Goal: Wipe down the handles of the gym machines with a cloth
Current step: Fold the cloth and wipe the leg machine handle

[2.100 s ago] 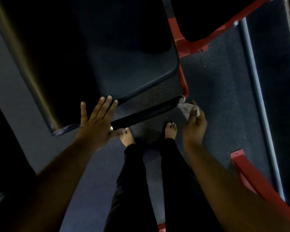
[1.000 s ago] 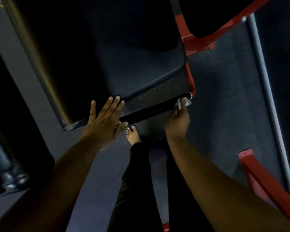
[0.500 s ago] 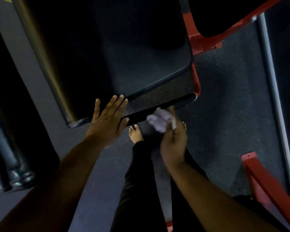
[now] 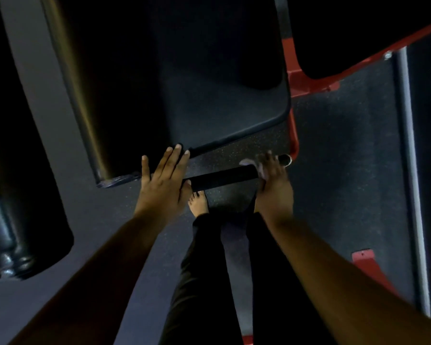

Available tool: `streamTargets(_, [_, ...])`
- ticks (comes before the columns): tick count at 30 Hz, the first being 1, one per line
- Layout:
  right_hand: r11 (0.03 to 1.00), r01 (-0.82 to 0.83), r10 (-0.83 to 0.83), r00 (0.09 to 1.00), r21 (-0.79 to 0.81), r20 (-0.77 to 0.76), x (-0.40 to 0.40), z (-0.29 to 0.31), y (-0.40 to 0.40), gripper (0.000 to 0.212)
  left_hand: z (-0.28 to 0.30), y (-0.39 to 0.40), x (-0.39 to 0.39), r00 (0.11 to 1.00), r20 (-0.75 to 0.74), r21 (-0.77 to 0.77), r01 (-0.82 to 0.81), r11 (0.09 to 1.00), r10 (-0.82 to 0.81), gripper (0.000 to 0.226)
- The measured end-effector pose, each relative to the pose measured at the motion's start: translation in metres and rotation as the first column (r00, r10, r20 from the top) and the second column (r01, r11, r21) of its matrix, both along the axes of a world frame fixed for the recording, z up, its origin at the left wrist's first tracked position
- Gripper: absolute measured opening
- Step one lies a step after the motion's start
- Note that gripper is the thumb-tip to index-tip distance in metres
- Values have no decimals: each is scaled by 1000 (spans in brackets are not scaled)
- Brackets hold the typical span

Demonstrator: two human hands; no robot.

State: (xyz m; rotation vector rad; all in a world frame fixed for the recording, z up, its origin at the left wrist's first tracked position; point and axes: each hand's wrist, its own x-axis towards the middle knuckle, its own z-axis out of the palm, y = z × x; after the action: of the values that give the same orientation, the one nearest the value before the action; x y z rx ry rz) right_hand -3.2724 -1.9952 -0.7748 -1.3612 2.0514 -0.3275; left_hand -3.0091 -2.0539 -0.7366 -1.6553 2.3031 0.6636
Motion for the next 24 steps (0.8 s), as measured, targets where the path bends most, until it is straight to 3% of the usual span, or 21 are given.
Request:
streamTargets(2, [975,-210,200,972,-74,-119,23,11,5,57,1,0,-1,1000,9,15,-14,1000,14,70])
streamTargets(4, [929,-361,349,927,-75,-135,52,27,-4,57,2,2,-5,999,36,26,-40,999,39,71])
streamTargets(8, [820,-572,571,815,-12,100,89,40,-35,53,8,8,-10,991,98,11,-90,996,89,70])
streamTargets(11, [787,-607,610,742,-105,279,61,33,-42,56,16,14,-17,981,126,-2,-146,989,145,66])
streamTargets(14, [886,-430,464,803,-175,374,6,35,-36,49,26,15,-30,961,155,11,-232,973,228,65])
streamTargets(17, [987,-155,159,875,-45,457,-37,50,-38,37,43,12,-52,956,165,82,-256,963,240,73])
streamTargets(19, [996,-56,18,876,65,482,-53,59,-45,31,58,9,-72,961,159,125,-249,961,228,77])
streamTargets(22, [991,5,-71,874,136,481,-67,72,-58,40,81,-2,-107,965,140,147,-240,960,220,79])
streamTargets(24, [981,56,-150,829,188,539,-70,93,-75,38,95,-13,-126,971,109,152,-229,961,214,78])
